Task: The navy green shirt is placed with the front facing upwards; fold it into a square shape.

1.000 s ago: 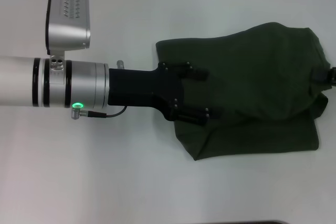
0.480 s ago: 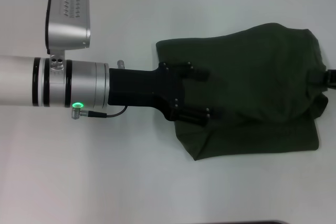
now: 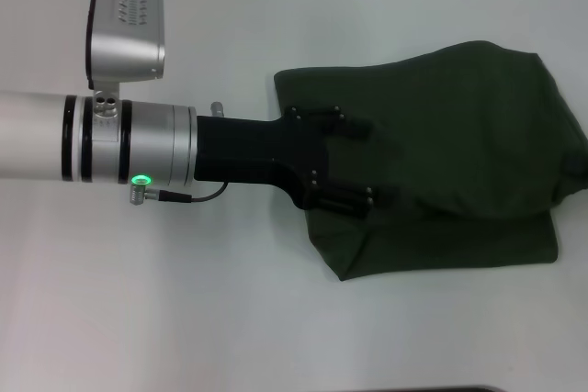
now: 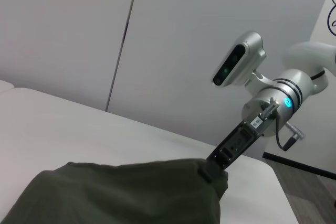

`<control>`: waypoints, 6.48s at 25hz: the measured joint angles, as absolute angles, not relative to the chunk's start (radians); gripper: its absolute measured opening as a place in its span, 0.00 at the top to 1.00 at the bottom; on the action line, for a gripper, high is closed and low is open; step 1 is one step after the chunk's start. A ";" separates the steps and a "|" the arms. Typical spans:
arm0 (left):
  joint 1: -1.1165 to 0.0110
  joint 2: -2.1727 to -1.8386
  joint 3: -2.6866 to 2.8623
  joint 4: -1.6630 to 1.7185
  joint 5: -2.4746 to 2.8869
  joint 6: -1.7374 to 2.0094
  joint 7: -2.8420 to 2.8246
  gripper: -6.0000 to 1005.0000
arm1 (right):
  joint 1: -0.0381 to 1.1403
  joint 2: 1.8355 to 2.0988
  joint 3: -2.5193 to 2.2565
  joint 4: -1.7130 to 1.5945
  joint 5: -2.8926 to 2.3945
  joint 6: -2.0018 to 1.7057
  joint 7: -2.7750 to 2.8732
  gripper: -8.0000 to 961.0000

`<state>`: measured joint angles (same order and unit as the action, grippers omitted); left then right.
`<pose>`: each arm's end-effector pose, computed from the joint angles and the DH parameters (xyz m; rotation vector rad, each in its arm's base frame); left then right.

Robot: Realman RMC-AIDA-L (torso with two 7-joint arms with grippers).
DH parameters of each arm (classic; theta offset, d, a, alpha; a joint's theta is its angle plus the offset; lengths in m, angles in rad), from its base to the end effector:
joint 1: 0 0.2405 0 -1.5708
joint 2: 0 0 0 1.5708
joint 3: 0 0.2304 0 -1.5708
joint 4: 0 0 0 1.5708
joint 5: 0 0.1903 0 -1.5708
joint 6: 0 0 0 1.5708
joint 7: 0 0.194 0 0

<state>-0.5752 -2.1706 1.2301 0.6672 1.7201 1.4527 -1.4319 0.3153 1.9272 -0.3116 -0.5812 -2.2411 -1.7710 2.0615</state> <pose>-0.1294 0.2826 -0.1121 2.9756 0.4519 0.7591 0.3135 0.2465 0.0367 -2.1358 1.8928 0.8307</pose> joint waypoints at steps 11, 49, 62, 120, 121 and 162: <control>-0.584 -2.171 1.230 0.667 1.719 1.452 -1.433 0.05 | 0.259 1.927 -0.321 -0.574 -2.244 -1.740 2.046 0.96; -0.621 -2.169 1.230 0.640 1.719 1.433 -1.433 0.05 | 0.206 1.914 -0.234 -0.580 -2.317 -1.714 1.997 0.75; -0.629 -2.167 1.226 0.640 1.719 1.429 -1.433 0.05 | 0.219 1.897 -0.093 -0.621 -2.283 -1.835 1.960 0.18; -0.459 -2.164 1.192 0.642 1.784 1.387 -1.432 0.05 | 0.377 1.932 -0.306 -0.576 -2.095 -1.813 1.949 0.64; -0.455 -2.165 1.190 0.643 1.794 1.387 -1.432 0.05 | 0.376 1.932 -0.305 -0.576 -2.088 -1.814 1.950 0.62; -0.469 -2.175 1.321 0.621 1.801 1.297 -1.442 0.07 | 0.373 1.934 -0.285 -0.572 -2.079 -1.821 1.980 0.21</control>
<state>-0.4686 -2.1752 1.3209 0.6207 1.8008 1.2973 -1.4422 0.3727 1.9340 -0.2852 -0.5722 -2.0786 -1.8212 1.9799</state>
